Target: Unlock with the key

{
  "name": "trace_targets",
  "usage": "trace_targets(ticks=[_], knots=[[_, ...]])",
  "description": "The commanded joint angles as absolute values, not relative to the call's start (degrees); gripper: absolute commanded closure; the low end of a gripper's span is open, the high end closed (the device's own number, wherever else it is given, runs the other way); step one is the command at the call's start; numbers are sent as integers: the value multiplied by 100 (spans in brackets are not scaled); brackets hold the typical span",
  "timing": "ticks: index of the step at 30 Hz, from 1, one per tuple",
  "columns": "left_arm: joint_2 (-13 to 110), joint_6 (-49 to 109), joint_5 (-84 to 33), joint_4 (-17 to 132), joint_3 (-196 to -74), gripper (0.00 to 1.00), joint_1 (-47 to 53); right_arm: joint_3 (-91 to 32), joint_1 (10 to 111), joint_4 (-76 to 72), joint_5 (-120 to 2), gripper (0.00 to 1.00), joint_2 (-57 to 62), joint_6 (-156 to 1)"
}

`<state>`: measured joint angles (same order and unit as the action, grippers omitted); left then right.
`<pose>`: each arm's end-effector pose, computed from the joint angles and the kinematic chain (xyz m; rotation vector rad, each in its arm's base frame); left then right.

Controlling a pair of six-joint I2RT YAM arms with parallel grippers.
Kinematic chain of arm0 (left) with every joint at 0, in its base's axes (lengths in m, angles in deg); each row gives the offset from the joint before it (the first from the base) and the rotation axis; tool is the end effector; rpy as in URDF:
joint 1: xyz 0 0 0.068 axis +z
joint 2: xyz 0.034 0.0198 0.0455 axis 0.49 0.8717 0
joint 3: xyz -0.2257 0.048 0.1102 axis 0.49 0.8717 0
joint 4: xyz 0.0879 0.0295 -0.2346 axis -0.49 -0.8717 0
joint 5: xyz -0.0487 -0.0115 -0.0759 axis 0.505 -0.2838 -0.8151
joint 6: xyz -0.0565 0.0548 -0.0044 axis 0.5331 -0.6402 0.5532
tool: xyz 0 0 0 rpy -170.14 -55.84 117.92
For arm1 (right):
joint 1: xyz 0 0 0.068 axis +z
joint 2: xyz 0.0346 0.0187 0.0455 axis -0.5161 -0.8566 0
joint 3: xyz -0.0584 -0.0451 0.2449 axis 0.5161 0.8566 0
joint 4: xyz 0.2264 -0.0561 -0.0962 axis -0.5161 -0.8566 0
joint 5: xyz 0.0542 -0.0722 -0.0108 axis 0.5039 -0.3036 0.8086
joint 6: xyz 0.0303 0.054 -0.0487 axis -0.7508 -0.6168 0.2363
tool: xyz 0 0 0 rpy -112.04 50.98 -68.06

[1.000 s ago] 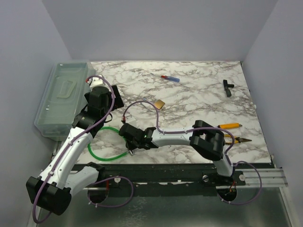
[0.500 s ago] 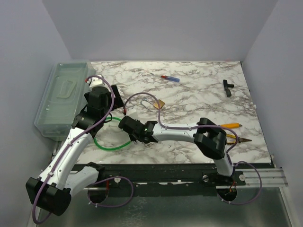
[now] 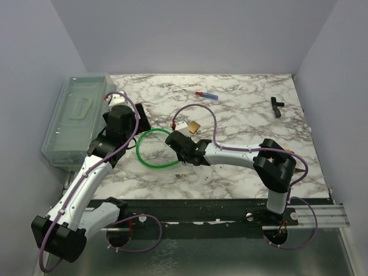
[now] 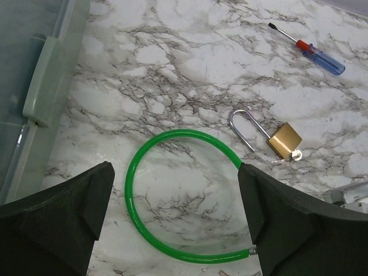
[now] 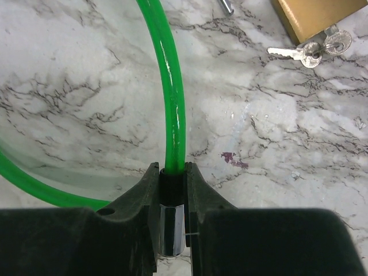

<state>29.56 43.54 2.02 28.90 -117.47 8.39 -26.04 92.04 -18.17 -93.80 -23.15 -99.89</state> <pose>0.2334 -0.0654 0.3074 -0.2783 2.0109 -0.1596 0.2227 0.3371 0.1598 -0.4441 2.3002 0.1780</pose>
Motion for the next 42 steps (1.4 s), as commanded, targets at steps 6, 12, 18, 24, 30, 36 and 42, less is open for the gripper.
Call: trace_targets(ticks=[6,12,18,24,30,36,42], knots=[[2904,4267,-13,2914,-11672,4,860,-2265,8989,-1798,-9338,97,-2229,-9934],[2927,4254,-39,2916,-11674,4,857,-2029,8798,-1264,-8917,70,-2170,-9472],[2941,4236,-31,2910,-11670,4,859,-1926,8662,-1295,-8730,31,-1947,-9173],[2941,4204,-44,2917,-11670,5,860,-1647,8653,-1222,-7852,25,-1112,-8599],[2907,4176,-73,2916,-11678,4,859,-1642,8660,-1517,-5289,27,-858,-7527],[2880,4163,-90,2910,-11670,5,860,-2040,8661,-1848,-4949,28,-1423,-7205],[2875,4144,-126,2915,-11678,5,860,-2440,8700,-2221,-4887,30,-2050,-7119]])
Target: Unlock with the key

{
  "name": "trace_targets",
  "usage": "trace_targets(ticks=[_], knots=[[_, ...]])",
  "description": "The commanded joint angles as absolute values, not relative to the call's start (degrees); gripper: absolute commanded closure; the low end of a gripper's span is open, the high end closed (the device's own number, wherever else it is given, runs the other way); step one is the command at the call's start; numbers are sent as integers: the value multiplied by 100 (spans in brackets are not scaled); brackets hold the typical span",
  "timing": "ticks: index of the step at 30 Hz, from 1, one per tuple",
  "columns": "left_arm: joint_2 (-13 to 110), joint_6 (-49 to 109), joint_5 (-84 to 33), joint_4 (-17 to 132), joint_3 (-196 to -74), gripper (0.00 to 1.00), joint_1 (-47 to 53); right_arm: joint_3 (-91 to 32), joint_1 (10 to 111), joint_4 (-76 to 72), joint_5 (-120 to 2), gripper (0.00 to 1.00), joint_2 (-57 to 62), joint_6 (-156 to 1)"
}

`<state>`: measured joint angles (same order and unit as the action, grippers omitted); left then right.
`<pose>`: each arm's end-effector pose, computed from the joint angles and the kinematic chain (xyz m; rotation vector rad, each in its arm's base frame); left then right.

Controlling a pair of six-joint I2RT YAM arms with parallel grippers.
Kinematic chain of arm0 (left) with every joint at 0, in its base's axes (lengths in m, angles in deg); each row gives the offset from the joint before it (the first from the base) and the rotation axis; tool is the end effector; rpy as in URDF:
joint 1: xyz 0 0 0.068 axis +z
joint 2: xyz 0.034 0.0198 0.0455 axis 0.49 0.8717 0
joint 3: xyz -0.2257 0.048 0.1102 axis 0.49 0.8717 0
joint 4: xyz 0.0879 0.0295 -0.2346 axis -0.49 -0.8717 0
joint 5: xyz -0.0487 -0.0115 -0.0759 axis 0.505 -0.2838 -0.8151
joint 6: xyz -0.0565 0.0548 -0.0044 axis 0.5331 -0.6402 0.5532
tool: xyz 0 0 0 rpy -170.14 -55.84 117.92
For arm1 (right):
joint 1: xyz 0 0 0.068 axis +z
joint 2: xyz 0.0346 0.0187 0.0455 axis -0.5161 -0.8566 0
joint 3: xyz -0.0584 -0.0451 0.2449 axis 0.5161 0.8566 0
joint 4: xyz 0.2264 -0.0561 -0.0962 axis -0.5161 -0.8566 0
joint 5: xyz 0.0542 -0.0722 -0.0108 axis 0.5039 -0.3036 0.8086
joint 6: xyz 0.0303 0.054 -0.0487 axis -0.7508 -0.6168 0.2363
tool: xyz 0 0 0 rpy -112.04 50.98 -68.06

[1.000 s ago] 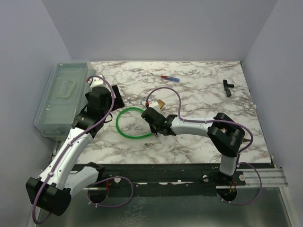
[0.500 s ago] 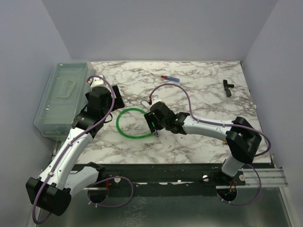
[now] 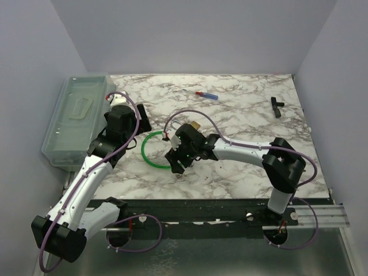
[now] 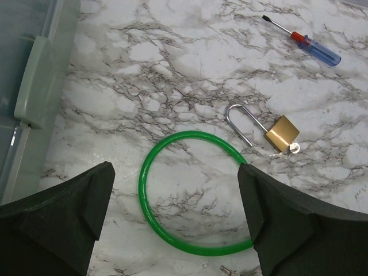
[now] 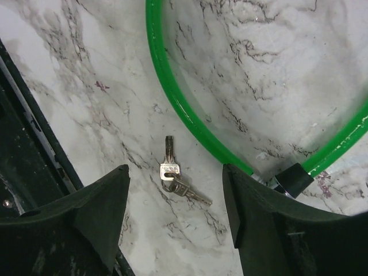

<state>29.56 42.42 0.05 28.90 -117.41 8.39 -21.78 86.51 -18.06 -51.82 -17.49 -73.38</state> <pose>0.2332 -0.0677 0.3067 -0.2380 2.0238 -0.1806 0.2058 0.3287 0.1693 -1.2369 2.2326 0.7371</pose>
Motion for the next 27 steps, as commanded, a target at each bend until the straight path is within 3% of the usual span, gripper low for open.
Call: trace_targets(ticks=[1,19,24,27], knots=[[2883,4140,-139,2913,-11678,5,860,-2481,8723,-2276,-4933,30,-2121,-7121],[2928,4134,-228,2920,-11688,5,860,-2687,9073,-2675,-5681,34,-2816,-7234],[2939,4126,-208,2921,-11687,5,860,-2834,9261,-2984,-6102,45,-3144,-7281],[2957,4122,-230,2925,-11687,5,855,-2834,9403,-3217,-6346,45,-3216,-7294]])
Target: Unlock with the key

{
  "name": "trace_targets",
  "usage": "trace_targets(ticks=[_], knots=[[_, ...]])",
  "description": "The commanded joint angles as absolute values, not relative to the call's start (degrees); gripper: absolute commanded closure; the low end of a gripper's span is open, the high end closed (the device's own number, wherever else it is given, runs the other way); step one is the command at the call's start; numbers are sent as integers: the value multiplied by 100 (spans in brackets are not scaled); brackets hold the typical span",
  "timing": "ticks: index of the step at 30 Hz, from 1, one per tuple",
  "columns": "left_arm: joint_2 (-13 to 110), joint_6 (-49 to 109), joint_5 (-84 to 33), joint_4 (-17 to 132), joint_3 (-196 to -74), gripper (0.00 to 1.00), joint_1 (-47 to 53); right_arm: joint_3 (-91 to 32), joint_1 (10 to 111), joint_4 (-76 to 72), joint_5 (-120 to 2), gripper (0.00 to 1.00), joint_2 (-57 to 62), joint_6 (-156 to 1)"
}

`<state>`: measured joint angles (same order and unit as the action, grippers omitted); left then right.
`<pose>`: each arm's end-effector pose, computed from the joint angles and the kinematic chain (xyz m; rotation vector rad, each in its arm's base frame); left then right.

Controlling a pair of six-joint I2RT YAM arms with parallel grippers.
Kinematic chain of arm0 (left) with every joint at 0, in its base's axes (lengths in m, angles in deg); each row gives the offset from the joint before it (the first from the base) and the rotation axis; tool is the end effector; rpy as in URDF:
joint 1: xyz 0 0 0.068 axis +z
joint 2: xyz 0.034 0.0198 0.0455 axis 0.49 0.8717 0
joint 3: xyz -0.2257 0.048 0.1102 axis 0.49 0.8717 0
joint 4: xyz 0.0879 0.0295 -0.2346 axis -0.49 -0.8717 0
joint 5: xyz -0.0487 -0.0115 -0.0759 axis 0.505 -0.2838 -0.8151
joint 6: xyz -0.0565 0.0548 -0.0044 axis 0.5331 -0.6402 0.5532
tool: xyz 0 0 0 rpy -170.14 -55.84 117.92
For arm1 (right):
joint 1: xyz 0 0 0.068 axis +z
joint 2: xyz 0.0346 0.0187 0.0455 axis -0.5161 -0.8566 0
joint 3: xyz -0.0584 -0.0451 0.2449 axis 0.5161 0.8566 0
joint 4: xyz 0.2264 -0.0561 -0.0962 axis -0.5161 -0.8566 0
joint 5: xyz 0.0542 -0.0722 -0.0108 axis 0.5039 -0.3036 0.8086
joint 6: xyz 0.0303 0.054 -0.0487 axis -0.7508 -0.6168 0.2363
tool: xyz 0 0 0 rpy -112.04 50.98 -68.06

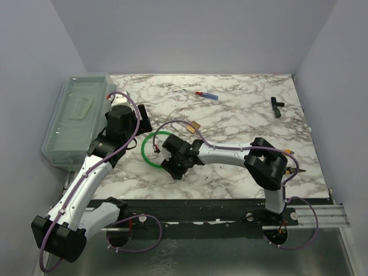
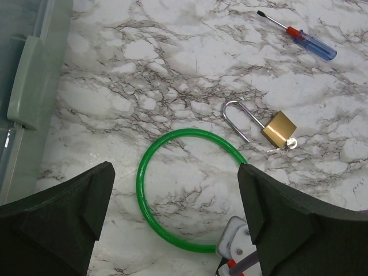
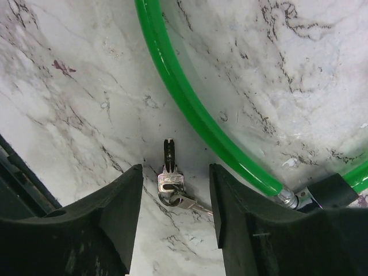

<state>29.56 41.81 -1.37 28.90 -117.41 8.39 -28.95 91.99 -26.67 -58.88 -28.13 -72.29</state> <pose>0.2330 -0.0693 0.3064 -0.2124 2.0314 -0.1983 0.1879 0.3561 0.1247 -1.3944 2.3635 0.5093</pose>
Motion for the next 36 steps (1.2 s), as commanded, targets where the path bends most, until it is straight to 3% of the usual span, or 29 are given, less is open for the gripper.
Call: trace_targets(ticks=[1,8,13,21,30,36], knots=[[2959,4126,-239,2923,-11687,5,859,-2815,9442,-3255,-6384,45,-3196,-7308],[2975,4133,-261,2925,-11687,5,860,-2811,9648,-3524,-6596,44,-3066,-7449],[2994,4133,-268,2923,-11687,5,860,-2915,9733,-3755,-6805,51,-3094,-7487],[3003,4137,-277,2922,-11687,5,860,-2930,9795,-3956,-6930,53,-3188,-7525],[3003,4123,-268,2926,-11687,5,860,-2852,9804,-3846,-6876,96,-3288,-7534],[3003,4122,-269,2925,-11687,5,860,-2759,9805,-3733,-7100,100,-3195,-7569]])
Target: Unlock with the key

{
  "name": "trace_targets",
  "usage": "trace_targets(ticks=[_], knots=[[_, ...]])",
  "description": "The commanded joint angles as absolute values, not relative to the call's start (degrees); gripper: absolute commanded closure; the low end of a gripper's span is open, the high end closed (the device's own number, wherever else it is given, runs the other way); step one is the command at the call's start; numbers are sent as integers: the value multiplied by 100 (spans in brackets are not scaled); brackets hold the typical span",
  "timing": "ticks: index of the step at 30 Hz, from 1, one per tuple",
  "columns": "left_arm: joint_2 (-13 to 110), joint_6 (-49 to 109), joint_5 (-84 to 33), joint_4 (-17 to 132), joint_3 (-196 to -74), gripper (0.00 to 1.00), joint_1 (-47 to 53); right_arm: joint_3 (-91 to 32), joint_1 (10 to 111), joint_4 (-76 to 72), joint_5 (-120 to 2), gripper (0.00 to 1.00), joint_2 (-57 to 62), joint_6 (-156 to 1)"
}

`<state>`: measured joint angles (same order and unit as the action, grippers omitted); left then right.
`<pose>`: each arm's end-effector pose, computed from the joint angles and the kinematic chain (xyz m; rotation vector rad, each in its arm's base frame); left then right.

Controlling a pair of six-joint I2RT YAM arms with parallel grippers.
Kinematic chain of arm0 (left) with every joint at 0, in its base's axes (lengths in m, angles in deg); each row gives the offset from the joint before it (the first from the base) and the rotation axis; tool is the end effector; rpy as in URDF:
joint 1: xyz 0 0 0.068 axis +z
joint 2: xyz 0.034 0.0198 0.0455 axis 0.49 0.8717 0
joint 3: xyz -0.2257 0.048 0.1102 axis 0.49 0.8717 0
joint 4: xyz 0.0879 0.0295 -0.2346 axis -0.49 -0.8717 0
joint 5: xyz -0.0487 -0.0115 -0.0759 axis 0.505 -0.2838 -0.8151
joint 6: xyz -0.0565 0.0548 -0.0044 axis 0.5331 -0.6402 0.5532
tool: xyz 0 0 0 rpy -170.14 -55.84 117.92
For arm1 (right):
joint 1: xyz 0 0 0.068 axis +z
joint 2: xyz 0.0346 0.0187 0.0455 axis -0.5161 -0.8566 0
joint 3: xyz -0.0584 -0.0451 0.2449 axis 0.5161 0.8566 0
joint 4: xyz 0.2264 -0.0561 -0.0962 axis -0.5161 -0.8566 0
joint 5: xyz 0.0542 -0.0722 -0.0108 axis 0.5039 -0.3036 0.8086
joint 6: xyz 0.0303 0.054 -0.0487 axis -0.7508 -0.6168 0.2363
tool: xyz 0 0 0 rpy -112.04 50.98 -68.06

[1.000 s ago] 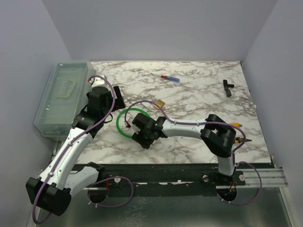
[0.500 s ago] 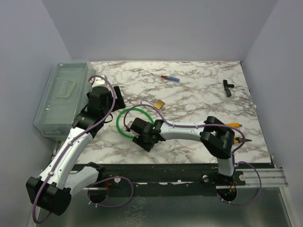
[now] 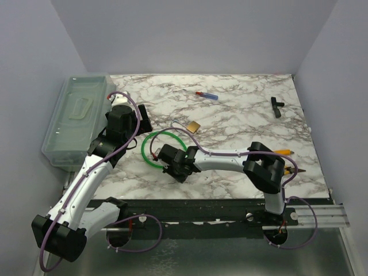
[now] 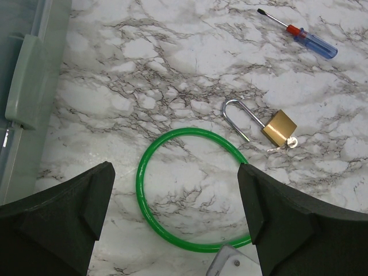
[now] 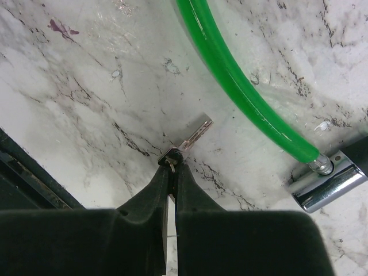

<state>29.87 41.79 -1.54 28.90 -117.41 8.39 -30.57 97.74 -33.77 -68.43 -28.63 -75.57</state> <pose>0.2340 -0.0699 0.3052 -0.2098 2.0373 -0.1987 0.1579 0.3601 0.1216 -1.4237 2.4039 0.2780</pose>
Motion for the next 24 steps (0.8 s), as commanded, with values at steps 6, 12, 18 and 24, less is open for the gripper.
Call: trace_targets(ticks=[6,12,18,24], knots=[[2994,4122,-259,2923,-11678,5,860,-2466,9804,-3293,-7332,100,-2844,-7570],[2977,4118,-280,2926,-11678,5,860,-2050,9804,-2714,-7562,100,-2433,-7595],[2954,4113,-358,2939,-11678,5,860,-1617,9804,-2125,-7660,100,-1917,-7648],[2916,4099,-458,2976,-11661,5,860,-1097,9789,-1459,-7687,100,-1272,-7704]])
